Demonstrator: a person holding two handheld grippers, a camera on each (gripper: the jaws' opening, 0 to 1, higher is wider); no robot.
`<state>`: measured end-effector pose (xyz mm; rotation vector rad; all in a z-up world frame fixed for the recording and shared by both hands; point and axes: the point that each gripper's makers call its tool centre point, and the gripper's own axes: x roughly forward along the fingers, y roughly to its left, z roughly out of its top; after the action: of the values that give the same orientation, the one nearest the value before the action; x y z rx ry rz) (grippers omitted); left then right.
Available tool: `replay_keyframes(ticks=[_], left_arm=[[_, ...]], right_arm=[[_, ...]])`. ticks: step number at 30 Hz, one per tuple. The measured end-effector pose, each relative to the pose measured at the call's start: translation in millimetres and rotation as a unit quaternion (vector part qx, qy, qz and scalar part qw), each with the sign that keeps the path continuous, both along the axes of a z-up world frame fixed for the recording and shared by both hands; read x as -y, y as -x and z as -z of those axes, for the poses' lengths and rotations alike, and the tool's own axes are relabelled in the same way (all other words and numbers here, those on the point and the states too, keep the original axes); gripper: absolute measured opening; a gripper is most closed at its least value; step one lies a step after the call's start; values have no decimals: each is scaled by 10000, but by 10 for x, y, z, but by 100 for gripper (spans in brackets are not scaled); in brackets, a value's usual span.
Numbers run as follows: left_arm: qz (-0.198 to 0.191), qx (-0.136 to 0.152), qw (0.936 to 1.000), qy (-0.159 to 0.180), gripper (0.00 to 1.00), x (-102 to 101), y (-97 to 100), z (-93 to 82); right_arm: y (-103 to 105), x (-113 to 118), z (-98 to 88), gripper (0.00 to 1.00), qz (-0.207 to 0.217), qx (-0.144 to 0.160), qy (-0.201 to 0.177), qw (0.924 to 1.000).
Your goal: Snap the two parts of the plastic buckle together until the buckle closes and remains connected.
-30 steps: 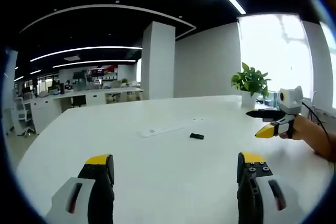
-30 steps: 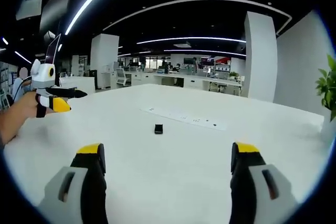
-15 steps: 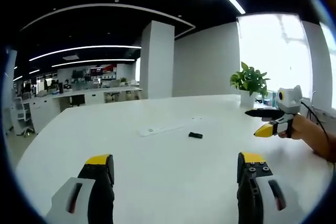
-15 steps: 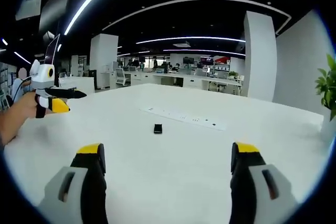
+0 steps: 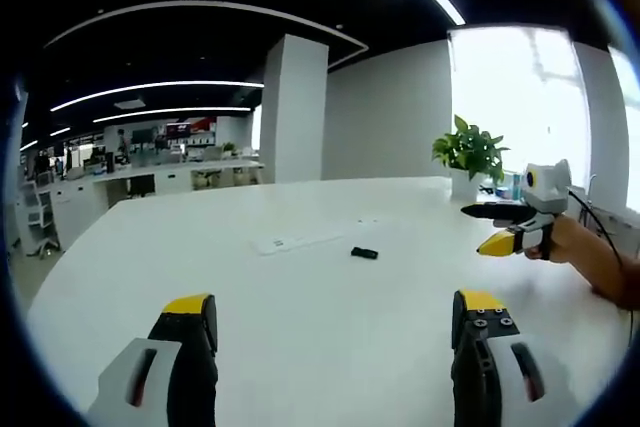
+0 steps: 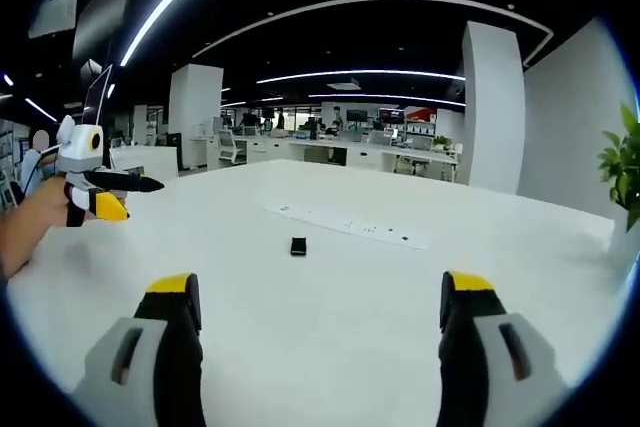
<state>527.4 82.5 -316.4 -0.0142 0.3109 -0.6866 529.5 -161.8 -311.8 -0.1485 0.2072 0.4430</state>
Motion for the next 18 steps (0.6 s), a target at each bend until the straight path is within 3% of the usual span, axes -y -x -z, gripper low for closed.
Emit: replay_keyframes(ticks=[6,11,18], left_arm=[[85,67,9998,146,99,35,73,-185],[73,-63,9996,271,99,93,80,-117],[-17,-93,9999,136,99,74,87,-78]], right_arm=[[3,-28,38,100,-38,-85,12,10000],[-1,19,-4,100,41,-22,-103,9999],[-6,113,-5,100,184,-73,-131,9997]])
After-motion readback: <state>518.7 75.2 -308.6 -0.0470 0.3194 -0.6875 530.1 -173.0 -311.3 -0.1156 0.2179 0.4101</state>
